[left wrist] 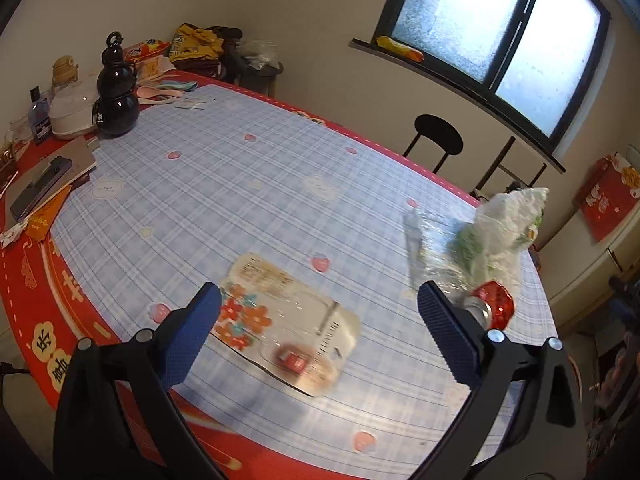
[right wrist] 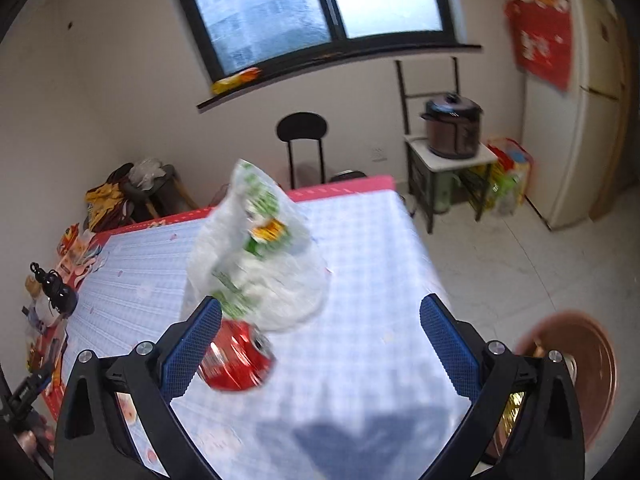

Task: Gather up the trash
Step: 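Move both tools back over the table, then grasp the white plastic bag holding the red can with the right tool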

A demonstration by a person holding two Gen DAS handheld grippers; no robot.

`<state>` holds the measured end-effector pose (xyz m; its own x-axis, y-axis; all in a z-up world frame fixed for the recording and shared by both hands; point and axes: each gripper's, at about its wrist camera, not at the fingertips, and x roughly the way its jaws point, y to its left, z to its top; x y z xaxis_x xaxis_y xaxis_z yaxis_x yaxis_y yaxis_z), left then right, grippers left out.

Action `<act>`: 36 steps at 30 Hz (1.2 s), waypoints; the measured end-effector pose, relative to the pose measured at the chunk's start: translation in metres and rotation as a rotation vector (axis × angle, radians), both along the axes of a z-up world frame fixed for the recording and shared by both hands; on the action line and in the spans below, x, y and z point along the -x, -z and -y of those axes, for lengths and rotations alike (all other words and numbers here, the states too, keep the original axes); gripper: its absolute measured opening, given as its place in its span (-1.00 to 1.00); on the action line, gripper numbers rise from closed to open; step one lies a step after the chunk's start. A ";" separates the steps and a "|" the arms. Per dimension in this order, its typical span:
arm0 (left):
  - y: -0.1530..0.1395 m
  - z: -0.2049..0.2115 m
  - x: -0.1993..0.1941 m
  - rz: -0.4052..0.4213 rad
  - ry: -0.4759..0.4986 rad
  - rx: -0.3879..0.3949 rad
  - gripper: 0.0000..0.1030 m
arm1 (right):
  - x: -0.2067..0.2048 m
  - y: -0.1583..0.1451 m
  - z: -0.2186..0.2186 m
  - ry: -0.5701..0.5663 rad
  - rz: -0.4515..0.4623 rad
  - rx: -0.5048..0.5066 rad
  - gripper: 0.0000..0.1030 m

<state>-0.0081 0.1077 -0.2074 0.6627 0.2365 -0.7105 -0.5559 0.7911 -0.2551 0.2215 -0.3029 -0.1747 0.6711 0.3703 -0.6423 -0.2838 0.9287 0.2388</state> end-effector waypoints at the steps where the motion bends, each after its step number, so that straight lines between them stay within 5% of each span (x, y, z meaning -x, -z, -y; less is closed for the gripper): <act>1: 0.002 -0.005 -0.002 0.000 -0.001 0.003 0.88 | -0.008 -0.005 -0.013 -0.013 0.011 0.004 0.90; 9: 0.021 -0.067 0.006 -0.003 -0.029 0.024 0.88 | -0.112 -0.013 -0.126 -0.037 0.046 0.066 0.89; 15: 0.036 -0.104 0.018 -0.047 -0.049 0.029 0.88 | -0.177 0.034 -0.168 0.015 -0.129 0.124 0.90; 23: 0.049 -0.135 0.012 -0.065 -0.068 0.048 0.88 | -0.163 0.102 -0.175 -0.020 -0.302 0.202 0.90; 36: 0.057 -0.107 -0.010 -0.091 0.008 0.066 0.88 | -0.145 0.157 -0.170 -0.076 -0.435 0.211 0.89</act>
<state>0.0016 0.2146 -0.2649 0.5966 0.1819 -0.7816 -0.5725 0.7790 -0.2557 0.3665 -0.1326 -0.3318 0.3001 0.2397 -0.9233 -0.2683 0.9500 0.1594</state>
